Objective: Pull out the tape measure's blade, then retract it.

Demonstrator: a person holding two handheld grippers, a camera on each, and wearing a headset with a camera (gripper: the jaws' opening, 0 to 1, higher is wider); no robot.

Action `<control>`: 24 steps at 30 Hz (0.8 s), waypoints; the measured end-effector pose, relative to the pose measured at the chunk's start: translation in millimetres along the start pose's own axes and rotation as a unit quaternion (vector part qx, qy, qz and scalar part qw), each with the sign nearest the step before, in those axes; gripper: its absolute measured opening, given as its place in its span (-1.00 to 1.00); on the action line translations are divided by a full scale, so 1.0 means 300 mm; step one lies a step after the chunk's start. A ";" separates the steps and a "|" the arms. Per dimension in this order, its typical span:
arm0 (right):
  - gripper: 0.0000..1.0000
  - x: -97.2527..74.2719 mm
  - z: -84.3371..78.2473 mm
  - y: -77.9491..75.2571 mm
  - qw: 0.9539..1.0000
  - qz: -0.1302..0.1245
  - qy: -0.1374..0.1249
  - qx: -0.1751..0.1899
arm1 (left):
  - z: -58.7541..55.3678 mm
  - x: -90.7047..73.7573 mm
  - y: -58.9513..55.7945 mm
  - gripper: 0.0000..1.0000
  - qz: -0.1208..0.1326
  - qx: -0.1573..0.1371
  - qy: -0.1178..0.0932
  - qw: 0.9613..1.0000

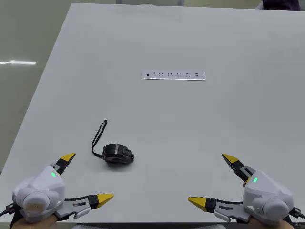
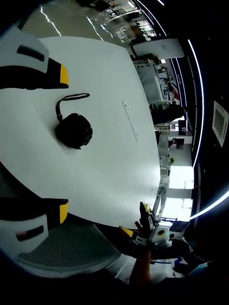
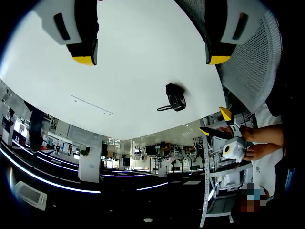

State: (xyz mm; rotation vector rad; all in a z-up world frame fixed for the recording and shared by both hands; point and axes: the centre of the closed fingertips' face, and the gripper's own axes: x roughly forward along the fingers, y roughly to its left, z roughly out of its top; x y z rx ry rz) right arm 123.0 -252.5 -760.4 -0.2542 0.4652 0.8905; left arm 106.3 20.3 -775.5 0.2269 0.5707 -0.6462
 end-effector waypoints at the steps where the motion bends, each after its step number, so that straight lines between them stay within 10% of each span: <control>1: 0.89 0.002 0.001 0.000 1.000 0.002 -0.001 -0.003 | 0.001 0.002 0.001 0.88 -0.003 0.006 0.000 1.000; 24: 0.61 0.081 -0.018 -0.018 0.997 0.053 0.012 -0.050 | -0.005 0.099 0.043 0.55 -0.046 0.074 0.029 0.996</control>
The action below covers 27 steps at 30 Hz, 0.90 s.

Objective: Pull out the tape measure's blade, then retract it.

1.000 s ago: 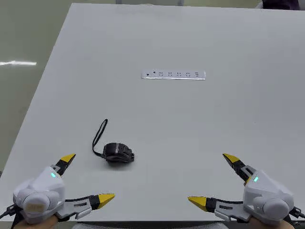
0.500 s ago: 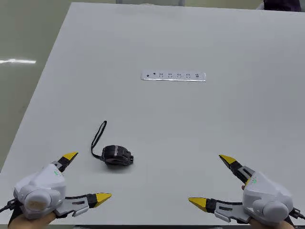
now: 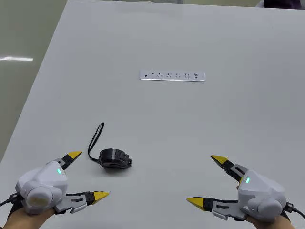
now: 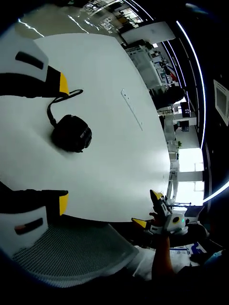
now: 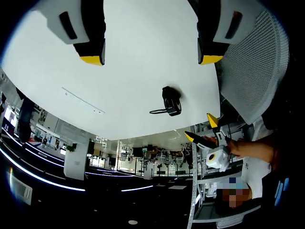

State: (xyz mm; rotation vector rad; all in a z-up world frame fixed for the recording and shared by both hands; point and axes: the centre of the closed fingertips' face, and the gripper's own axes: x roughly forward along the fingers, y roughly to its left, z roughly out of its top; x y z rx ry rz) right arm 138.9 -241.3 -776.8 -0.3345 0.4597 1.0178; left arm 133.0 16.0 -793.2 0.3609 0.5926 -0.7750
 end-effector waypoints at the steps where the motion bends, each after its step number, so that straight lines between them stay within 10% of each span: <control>1: 0.59 0.005 -0.003 -0.002 1.000 0.002 0.001 -0.002 | -0.001 0.005 0.003 0.54 -0.002 0.002 0.002 1.000; 27: 0.33 0.165 -0.002 -0.009 0.994 0.077 0.003 -0.071 | -0.075 0.182 0.078 0.18 -0.092 0.110 0.070 0.987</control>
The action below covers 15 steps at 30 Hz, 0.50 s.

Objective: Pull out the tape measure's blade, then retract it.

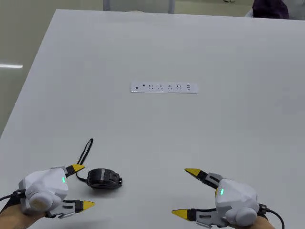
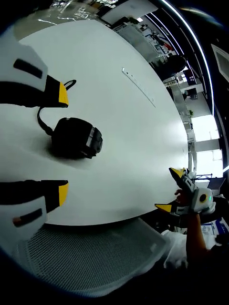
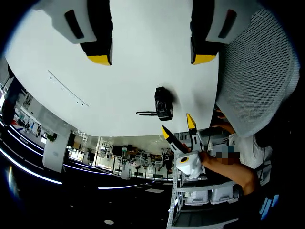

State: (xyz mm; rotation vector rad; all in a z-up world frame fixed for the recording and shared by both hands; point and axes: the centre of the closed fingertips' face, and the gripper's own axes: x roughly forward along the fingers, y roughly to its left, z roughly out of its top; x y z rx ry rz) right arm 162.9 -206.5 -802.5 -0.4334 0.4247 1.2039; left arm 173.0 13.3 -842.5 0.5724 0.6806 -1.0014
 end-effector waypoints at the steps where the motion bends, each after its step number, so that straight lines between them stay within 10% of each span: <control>1: 0.32 0.005 0.000 -0.002 1.000 0.002 0.000 0.000 | -0.001 0.004 0.003 0.16 -0.002 0.002 0.001 1.000; 15: 0.15 0.122 0.019 -0.010 0.999 0.031 -0.012 -0.008 | -0.037 0.084 0.029 0.02 -0.050 0.049 0.035 0.997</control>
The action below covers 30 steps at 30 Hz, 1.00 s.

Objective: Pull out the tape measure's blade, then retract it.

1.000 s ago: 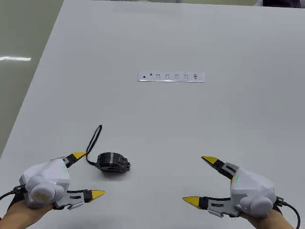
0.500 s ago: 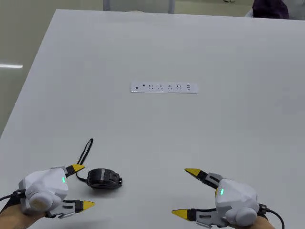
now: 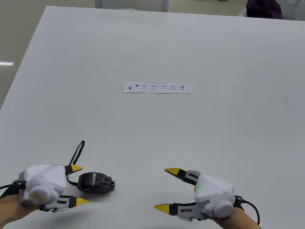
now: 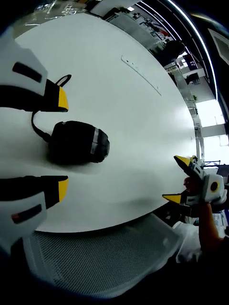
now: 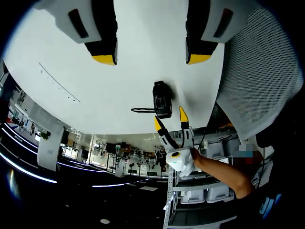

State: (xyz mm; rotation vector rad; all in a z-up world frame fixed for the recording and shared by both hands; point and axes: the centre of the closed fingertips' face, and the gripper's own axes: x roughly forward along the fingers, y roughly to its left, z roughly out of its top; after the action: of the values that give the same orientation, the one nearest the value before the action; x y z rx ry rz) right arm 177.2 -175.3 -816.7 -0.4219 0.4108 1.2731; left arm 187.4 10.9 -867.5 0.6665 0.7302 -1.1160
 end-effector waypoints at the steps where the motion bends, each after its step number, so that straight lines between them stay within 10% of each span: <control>1: 0.14 0.006 0.003 0.000 1.000 0.002 -0.001 0.002 | -0.003 0.004 0.000 0.01 -0.003 0.005 0.004 1.000; 30: -0.09 0.231 0.002 0.002 0.998 0.059 0.003 -0.016 | -0.024 0.081 0.012 -0.40 -0.057 0.047 0.009 0.997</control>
State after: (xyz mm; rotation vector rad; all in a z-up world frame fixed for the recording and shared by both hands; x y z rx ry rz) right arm 193.6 -117.9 -851.9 -0.4325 0.4258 1.3951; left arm 195.8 4.4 -890.7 0.7226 0.7422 -1.2571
